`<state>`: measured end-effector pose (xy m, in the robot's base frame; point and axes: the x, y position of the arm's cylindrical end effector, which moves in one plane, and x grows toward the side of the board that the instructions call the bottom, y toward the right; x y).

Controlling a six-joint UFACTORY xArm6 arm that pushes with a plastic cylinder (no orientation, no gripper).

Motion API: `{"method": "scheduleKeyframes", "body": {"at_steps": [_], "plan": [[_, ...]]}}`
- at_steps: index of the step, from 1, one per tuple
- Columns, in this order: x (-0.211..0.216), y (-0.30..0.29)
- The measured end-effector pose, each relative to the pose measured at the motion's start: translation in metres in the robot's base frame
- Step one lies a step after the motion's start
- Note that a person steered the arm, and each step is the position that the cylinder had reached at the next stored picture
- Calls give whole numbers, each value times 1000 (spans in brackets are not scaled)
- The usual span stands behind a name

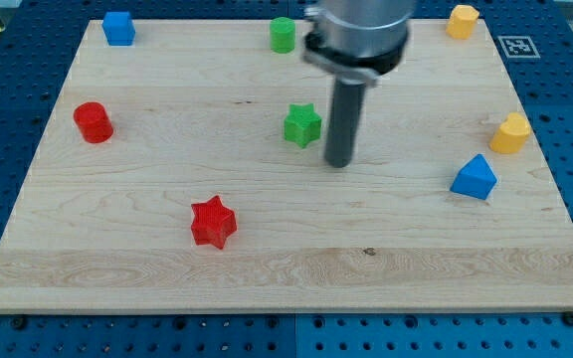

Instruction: Slide the red star towards the bottom center of the board

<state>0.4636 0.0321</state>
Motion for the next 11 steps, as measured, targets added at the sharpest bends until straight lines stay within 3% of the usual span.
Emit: {"method": "scheduleKeyframes", "body": {"at_steps": [3, 5, 8, 11], "plan": [[35, -179], [70, -151], [89, -68], [60, -57]]}}
